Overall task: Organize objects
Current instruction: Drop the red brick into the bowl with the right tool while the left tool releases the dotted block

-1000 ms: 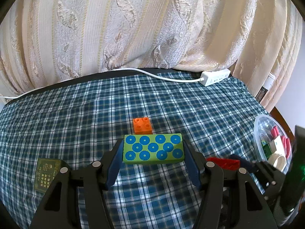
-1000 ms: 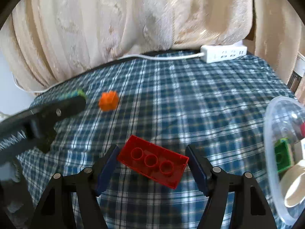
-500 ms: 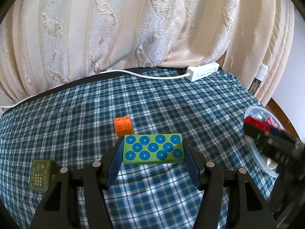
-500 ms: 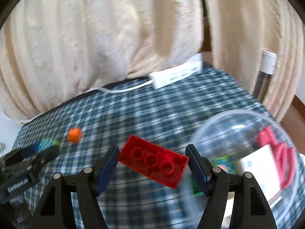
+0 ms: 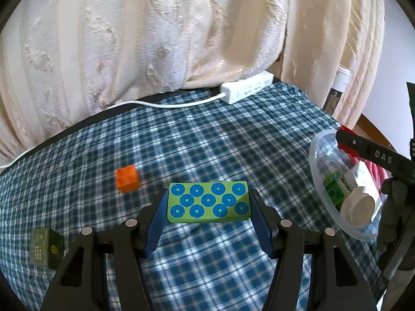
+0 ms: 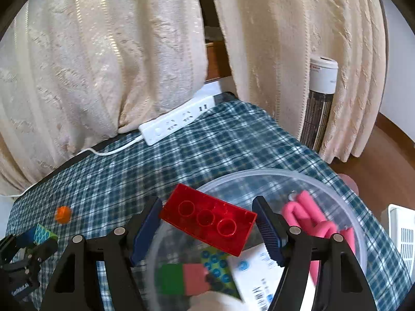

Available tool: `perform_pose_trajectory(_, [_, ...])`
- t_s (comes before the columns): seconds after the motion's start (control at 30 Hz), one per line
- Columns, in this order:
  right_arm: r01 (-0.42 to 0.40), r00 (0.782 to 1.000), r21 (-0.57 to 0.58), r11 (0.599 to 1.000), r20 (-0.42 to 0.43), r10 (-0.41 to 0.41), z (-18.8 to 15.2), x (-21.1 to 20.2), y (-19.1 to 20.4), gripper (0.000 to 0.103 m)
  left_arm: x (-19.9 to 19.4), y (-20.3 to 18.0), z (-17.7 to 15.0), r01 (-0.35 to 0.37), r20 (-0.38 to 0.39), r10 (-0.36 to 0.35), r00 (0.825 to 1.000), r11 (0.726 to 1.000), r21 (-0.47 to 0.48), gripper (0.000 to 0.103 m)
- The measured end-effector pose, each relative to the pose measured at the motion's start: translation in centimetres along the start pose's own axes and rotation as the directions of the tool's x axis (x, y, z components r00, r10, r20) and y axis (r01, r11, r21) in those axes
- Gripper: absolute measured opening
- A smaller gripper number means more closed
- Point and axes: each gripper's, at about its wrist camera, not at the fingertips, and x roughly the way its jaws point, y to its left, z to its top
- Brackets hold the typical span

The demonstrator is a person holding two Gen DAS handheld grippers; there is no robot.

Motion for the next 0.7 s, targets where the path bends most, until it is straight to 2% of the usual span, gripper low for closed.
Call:
perform_pose_trajectory(0.33, [-0.018,1.000,0.087,0.996,0.008,0.017,0.5,0.4,-3.4,0.078,1.2,-3.8,0.7,0.013,-0.018,-0.011,1.000,0.998,0.067,0.061])
perform_pose_trajectory(0.7, [-0.027,0.996,0.136,0.990,0.086,0.016,0.1,-2.1,-6.0,0.079,2.5,-8.2,1.7,0.045,-0.023,-0.042,0.999,0.990,0.137,0.061])
